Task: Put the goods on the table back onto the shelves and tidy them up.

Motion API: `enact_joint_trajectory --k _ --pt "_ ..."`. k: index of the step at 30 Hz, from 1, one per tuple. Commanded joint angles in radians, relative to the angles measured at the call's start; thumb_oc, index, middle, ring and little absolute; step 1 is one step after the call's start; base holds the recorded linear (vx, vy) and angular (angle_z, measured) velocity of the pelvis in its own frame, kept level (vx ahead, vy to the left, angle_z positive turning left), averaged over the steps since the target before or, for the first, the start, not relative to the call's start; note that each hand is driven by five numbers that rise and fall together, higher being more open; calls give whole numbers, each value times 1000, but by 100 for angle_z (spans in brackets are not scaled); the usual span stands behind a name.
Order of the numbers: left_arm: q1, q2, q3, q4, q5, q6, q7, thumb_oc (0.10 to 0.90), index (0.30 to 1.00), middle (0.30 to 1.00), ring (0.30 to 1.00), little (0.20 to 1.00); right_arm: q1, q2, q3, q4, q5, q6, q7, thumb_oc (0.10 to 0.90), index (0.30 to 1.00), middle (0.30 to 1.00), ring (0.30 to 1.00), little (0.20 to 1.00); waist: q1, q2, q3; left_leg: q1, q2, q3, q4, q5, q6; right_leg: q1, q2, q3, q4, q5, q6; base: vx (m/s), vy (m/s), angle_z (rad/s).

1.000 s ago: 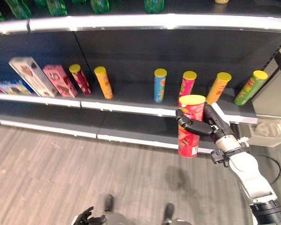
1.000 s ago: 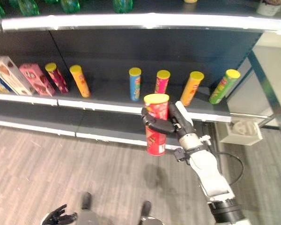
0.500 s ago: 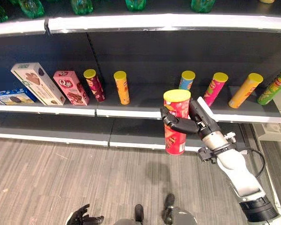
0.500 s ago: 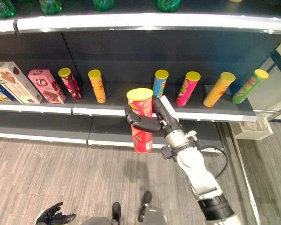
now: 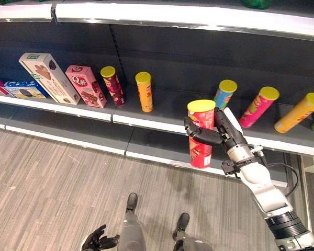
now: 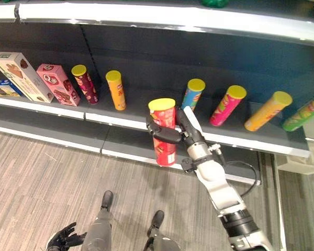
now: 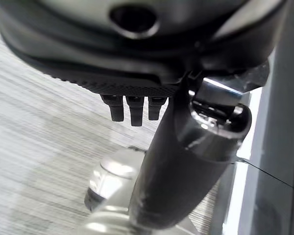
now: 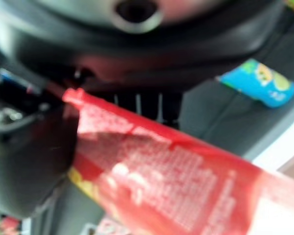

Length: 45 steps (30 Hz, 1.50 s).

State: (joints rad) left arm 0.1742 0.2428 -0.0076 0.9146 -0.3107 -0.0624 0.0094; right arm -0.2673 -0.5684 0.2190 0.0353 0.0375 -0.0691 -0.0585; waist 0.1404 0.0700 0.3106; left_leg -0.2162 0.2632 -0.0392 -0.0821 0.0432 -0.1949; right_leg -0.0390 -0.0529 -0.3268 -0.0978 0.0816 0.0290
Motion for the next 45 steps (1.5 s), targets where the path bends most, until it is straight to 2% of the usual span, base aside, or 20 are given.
enact_joint_trajectory --k 1,3,6,8,10,13,20,25,33,35,36,38,43,45 --pt "62 78 -56 -89 47 -54 11 800 900 900 900 900 -191 -31 -53 -195 -71 -115 -75 400 300 300 300 300 25 57 -72 32 -129 35 45 40 57 38 -196 42 39 -69 143 -34 426 -134" --pt "44 109 -70 -115 38 -73 31 800 900 900 900 900 -283 -19 -58 -198 -103 -127 -133 400 300 300 300 300 46 71 -39 -30 -179 51 95 12 90 -38 -248 81 59 -39 156 -108 398 -103" --pt "20 117 -81 -129 2 -83 53 800 900 900 900 900 -356 -28 -104 -203 -166 -138 -227 400 300 300 300 300 67 74 -3 -109 -221 34 152 -3 111 -93 -286 74 99 -22 162 -60 135 23" --pt "16 112 -82 -131 -8 -87 65 800 900 900 900 900 -366 -22 -139 -217 -224 -131 -288 400 300 300 300 300 74 75 9 -129 -229 24 161 -3 113 -103 -290 64 108 -20 162 -31 -10 44" --pt "-1 107 -99 -128 -7 -99 96 800 900 900 900 900 -379 6 -184 -255 -391 -121 -418 400 300 300 300 300 82 81 38 -165 -233 3 173 1 116 -132 -296 45 137 -28 162 -47 -59 46" --pt "-19 107 -119 -137 -12 -100 119 800 900 900 900 900 -420 4 -194 -253 -483 -86 -489 400 300 300 300 300 86 84 71 -193 -232 -13 180 5 117 -164 -296 40 167 -36 162 -46 -64 10" --pt "-33 101 -142 -148 -16 -98 134 800 900 900 900 900 -413 7 -222 -313 -521 -62 -523 400 300 300 300 300 78 89 104 -217 -229 -27 191 3 114 -197 -296 37 215 -67 156 -14 -37 -5" --pt "-49 106 -160 -175 -32 -110 145 800 900 900 900 900 -463 -4 -207 -243 -533 -41 -573 400 300 300 300 300 83 97 125 -243 -226 -36 189 13 110 -233 -296 30 240 -78 154 -24 -33 0" --pt "-73 130 -176 -199 -31 -129 158 800 900 900 900 900 -565 -53 -241 -137 -564 -6 -694 400 300 300 300 300 111 141 144 -296 -248 -65 195 25 110 -294 -320 15 308 -103 153 -16 -15 4" --pt "-76 130 -177 -199 -30 -129 158 800 900 900 900 900 -569 -59 -245 -134 -572 -2 -701 400 300 300 300 300 112 146 144 -305 -252 -67 198 26 110 -305 -323 15 317 -106 153 -30 11 10" --pt "-77 134 -178 -199 -25 -133 157 800 900 900 900 900 -584 -90 -253 -118 -601 15 -722 400 300 300 300 300 116 165 155 -326 -261 -68 202 32 110 -332 -332 18 337 -110 153 -43 16 11" --pt "-77 132 -181 -197 -24 -135 157 800 900 900 900 900 -594 -98 -253 -108 -602 21 -727 400 300 300 300 300 119 170 151 -336 -264 -68 203 33 110 -343 -336 17 342 -111 154 -26 17 8" --pt "-89 134 -193 -195 -24 -139 153 800 900 900 900 900 -643 -128 -250 -90 -599 28 -756 400 300 300 300 300 129 204 162 -386 -281 -78 203 46 111 -393 -353 9 366 -113 158 -18 4 7" --pt "-96 136 -198 -197 -26 -143 153 800 900 900 900 900 -656 -142 -250 -87 -607 34 -763 400 300 300 300 300 131 210 160 -393 -287 -84 201 30 106 -402 -360 16 381 -138 167 19 -19 12"
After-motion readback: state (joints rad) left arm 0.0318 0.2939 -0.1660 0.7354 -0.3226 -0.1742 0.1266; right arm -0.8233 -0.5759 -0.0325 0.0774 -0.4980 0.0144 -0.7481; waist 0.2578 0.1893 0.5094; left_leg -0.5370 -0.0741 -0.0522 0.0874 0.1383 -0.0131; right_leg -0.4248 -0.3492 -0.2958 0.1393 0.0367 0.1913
